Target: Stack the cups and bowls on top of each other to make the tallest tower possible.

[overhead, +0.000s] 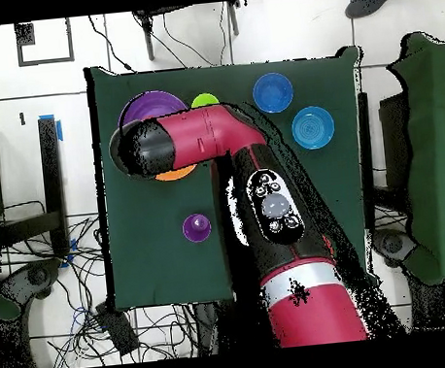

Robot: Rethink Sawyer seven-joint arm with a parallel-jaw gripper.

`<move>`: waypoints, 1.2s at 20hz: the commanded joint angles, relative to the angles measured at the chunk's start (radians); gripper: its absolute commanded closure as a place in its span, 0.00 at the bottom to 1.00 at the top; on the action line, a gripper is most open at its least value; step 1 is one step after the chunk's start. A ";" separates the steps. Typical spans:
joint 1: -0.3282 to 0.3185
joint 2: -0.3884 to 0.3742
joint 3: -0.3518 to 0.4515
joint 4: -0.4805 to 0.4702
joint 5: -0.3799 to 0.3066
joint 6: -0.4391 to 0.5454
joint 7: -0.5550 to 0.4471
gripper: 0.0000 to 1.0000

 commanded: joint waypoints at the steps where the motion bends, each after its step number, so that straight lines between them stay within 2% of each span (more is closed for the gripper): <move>1: 0.017 0.072 -0.095 -0.071 0.031 0.029 0.189 1.00; 8: 0.048 0.095 -0.149 -0.077 0.037 0.033 0.181 1.00; 10: 0.053 0.110 -0.156 -0.062 0.060 0.054 0.186 1.00; 12: 0.060 0.127 -0.164 -0.050 0.070 0.025 0.189 1.00; 19: 0.057 0.132 -0.147 0.011 0.183 0.051 0.174 1.00; 24: 0.054 0.140 -0.148 0.015 0.229 0.042 0.141 1.00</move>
